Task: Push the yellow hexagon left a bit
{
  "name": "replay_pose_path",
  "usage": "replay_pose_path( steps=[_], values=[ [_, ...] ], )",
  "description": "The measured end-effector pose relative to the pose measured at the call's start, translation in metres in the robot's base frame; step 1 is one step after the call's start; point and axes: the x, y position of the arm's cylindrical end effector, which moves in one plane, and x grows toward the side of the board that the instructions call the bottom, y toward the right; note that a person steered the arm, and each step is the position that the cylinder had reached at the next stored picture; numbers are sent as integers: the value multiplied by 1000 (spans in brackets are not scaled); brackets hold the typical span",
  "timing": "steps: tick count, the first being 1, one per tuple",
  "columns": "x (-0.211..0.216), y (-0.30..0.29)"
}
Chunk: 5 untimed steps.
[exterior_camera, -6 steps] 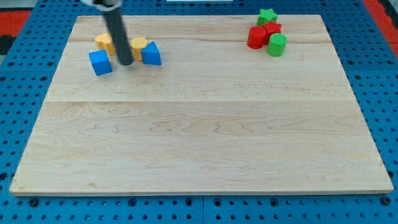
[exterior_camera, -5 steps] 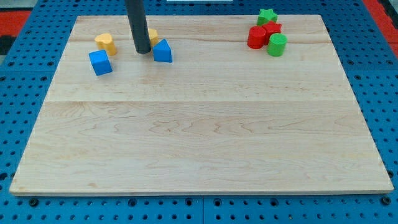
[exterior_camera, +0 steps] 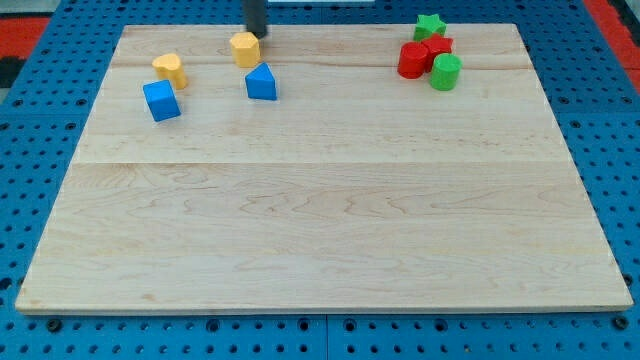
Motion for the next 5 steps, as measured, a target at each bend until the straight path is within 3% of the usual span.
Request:
replay_pose_path(
  steps=[1,2,4,5],
  values=[
    [35,-5],
    [42,-25],
    [-16,-10],
    [29,-30]
  ],
)
